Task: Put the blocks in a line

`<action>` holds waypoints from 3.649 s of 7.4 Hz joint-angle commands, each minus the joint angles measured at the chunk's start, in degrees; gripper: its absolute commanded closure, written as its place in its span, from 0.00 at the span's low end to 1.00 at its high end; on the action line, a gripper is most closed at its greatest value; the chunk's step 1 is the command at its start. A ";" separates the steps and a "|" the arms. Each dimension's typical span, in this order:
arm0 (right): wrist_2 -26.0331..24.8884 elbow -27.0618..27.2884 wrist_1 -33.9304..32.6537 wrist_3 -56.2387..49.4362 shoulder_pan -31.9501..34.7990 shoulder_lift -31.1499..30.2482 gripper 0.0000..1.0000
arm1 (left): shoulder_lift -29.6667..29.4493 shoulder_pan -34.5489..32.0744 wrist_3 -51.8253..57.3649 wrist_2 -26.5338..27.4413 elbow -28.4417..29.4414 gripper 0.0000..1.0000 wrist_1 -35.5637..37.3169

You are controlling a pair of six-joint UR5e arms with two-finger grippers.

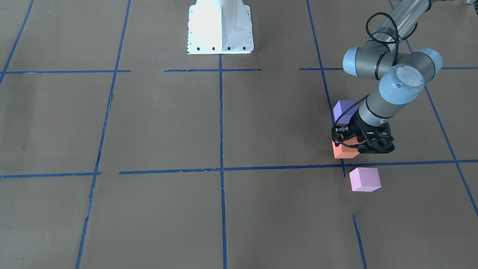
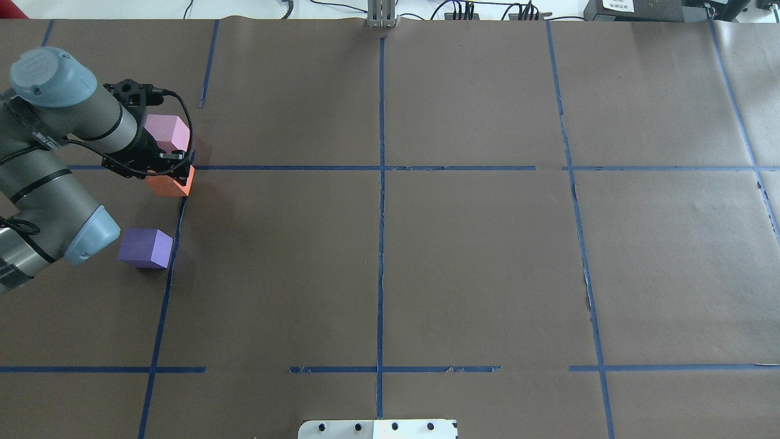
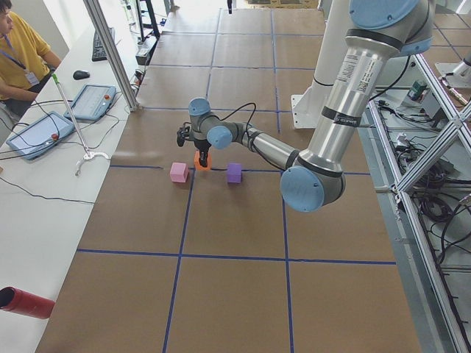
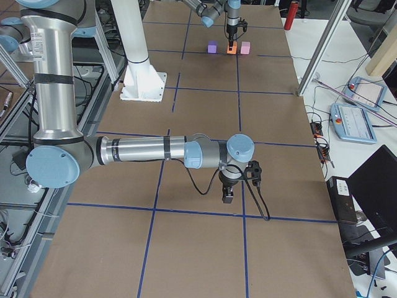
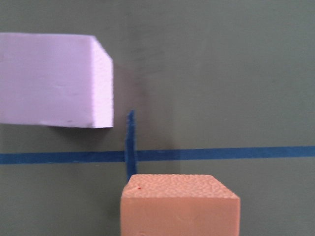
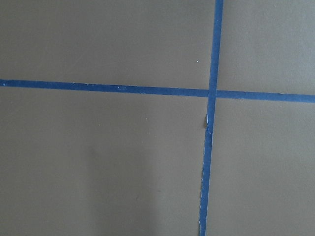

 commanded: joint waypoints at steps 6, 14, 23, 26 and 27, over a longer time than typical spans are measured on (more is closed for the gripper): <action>0.00 -0.04 0.00 0.00 0.00 0.00 0.00 | 1.44 -1.31 0.41 -0.36 -0.45 0.00 -0.57; 0.00 -0.04 0.00 0.00 0.00 0.00 0.00 | 16.54 -32.49 52.45 -6.16 -3.11 0.00 4.70; 0.00 -0.04 0.00 0.00 0.00 0.00 0.00 | 18.31 -38.41 54.72 -11.96 -1.16 0.00 11.47; 0.00 0.04 0.00 0.00 0.00 0.00 0.00 | 18.31 -38.41 54.81 -11.35 -1.85 0.00 11.21; 0.00 -0.04 0.00 0.00 0.00 0.00 0.00 | 18.31 -38.41 54.73 -11.35 -1.95 0.00 11.21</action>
